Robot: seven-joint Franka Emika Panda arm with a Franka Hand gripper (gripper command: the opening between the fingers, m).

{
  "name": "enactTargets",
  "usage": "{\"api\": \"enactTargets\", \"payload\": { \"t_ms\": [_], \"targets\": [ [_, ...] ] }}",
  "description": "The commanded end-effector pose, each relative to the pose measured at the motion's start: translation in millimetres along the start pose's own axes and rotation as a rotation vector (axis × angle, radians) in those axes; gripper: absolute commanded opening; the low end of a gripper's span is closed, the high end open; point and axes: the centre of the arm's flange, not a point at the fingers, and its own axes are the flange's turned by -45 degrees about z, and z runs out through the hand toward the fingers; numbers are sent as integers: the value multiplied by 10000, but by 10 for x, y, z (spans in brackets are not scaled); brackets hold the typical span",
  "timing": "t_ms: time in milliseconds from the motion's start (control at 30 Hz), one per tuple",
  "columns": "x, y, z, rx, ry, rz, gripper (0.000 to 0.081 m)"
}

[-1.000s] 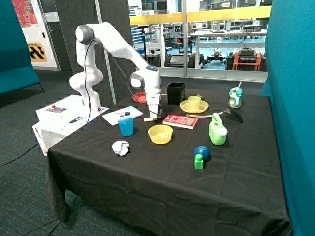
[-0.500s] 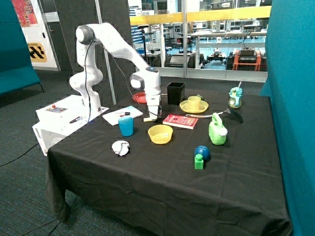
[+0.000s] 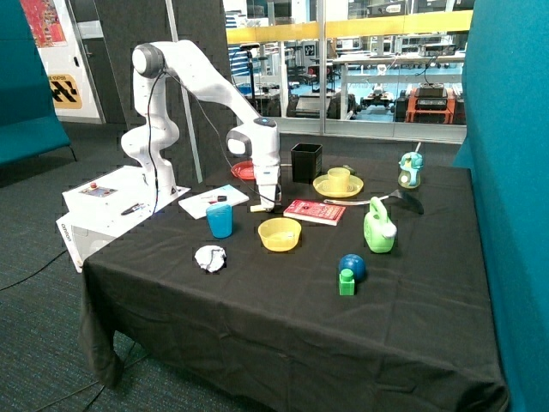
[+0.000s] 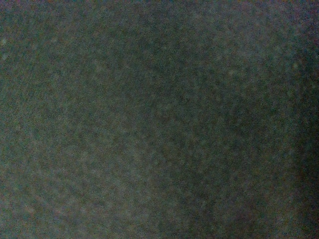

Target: Put a highlighter on each book

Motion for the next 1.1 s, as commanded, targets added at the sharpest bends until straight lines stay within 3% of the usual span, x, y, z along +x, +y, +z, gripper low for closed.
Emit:
{"api": "enactTargets", "payload": {
  "t_ms": [0, 533, 1067],
  "targets": [
    [-42, -25, 13, -23, 37, -30, 0],
    [-68, -38, 46, -23, 37, -55, 0],
    [18, -15, -343, -23, 37, -66, 0]
  ]
}}
